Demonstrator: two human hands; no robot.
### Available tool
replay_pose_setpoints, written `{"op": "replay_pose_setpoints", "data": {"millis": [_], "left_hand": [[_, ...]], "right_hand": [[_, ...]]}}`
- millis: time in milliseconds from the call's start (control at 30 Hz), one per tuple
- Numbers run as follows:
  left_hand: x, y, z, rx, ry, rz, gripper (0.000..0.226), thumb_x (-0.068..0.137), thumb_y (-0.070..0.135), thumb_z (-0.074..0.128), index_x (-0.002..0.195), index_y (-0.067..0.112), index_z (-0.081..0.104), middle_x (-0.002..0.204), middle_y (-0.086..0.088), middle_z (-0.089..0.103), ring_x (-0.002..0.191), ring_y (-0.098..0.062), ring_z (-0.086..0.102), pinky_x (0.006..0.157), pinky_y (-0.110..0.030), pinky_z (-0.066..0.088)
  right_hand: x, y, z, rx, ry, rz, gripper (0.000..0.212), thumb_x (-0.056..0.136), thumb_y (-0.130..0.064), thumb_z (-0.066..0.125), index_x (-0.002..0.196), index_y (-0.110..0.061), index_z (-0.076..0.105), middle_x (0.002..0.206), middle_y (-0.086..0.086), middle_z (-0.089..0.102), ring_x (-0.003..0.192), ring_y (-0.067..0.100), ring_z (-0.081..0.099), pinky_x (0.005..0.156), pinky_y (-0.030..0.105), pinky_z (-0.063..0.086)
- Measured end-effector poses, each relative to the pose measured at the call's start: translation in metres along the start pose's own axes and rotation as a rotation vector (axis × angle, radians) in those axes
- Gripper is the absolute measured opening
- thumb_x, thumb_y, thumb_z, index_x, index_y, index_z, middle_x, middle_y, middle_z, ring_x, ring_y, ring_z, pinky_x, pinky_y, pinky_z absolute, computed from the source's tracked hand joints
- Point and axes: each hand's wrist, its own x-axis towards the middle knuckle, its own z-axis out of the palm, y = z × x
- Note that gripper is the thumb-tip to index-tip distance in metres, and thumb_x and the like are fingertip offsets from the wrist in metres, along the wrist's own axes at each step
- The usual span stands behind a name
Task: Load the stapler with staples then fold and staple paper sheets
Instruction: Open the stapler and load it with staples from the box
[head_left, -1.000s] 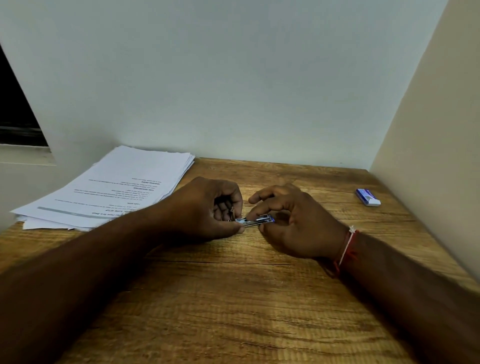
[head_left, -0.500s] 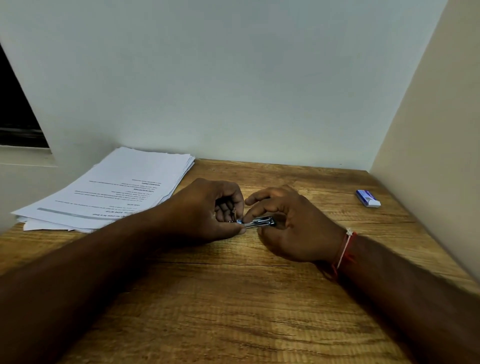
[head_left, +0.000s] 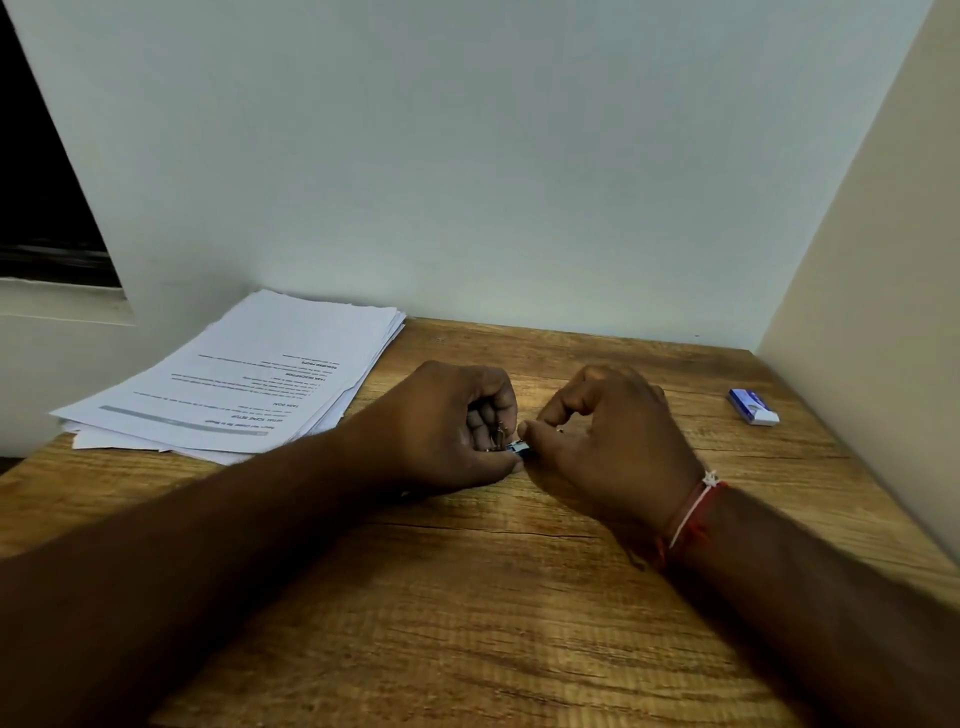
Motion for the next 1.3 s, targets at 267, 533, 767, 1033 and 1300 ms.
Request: {"op": "replay_pose_setpoints", "data": {"millis": [267,533,767,1033,1300], "left_hand": [[0.002,0.004,0.011,0.007,0.029,-0.006,0.026,0.080,0.013,0.097,0.085,0.021,0.073,0.077,0.002,0.077,0.066,-0.007,0.073,0.064,-0.032,0.063],[0.002,0.009,0.014,0.038,0.019,0.007,0.028,0.080,0.020,0.098,0.083,0.025,0.071,0.074,0.004,0.075,0.065,-0.004,0.071,0.064,-0.034,0.063],[-0.002,0.014,0.014,0.032,0.034,0.005,0.026,0.079,0.016,0.097,0.083,0.022,0.071,0.072,0.005,0.074,0.065,-0.010,0.074,0.065,-0.040,0.064],[-0.002,0.015,0.014,0.051,0.041,-0.003,0.027,0.077,0.016,0.097,0.085,0.022,0.072,0.074,0.003,0.076,0.068,-0.011,0.076,0.067,-0.040,0.066],[-0.001,0.014,0.015,0.051,0.032,-0.015,0.026,0.079,0.017,0.097,0.086,0.023,0.073,0.075,0.005,0.076,0.068,-0.010,0.076,0.065,-0.035,0.066]], "right_hand": [[0.005,-0.009,-0.011,0.000,-0.112,0.132,0.023,0.072,-0.059,0.086,0.065,-0.037,0.081,0.068,-0.021,0.074,0.097,0.007,0.070,0.109,0.052,0.050],[0.016,-0.024,-0.022,-0.101,-0.248,0.186,0.017,0.069,-0.051,0.092,0.064,-0.037,0.083,0.065,-0.020,0.075,0.083,0.006,0.070,0.105,0.054,0.054],[0.014,-0.028,-0.025,-0.082,-0.294,0.214,0.015,0.068,-0.049,0.093,0.064,-0.037,0.084,0.064,-0.024,0.074,0.080,0.006,0.072,0.096,0.055,0.060],[0.019,-0.032,-0.025,-0.105,-0.326,0.243,0.021,0.065,-0.046,0.095,0.064,-0.029,0.083,0.064,-0.014,0.076,0.079,0.012,0.074,0.090,0.053,0.064],[0.021,-0.028,-0.026,-0.061,-0.370,0.212,0.017,0.076,-0.032,0.095,0.069,-0.022,0.084,0.067,-0.008,0.078,0.072,0.011,0.075,0.076,0.047,0.069]]}}
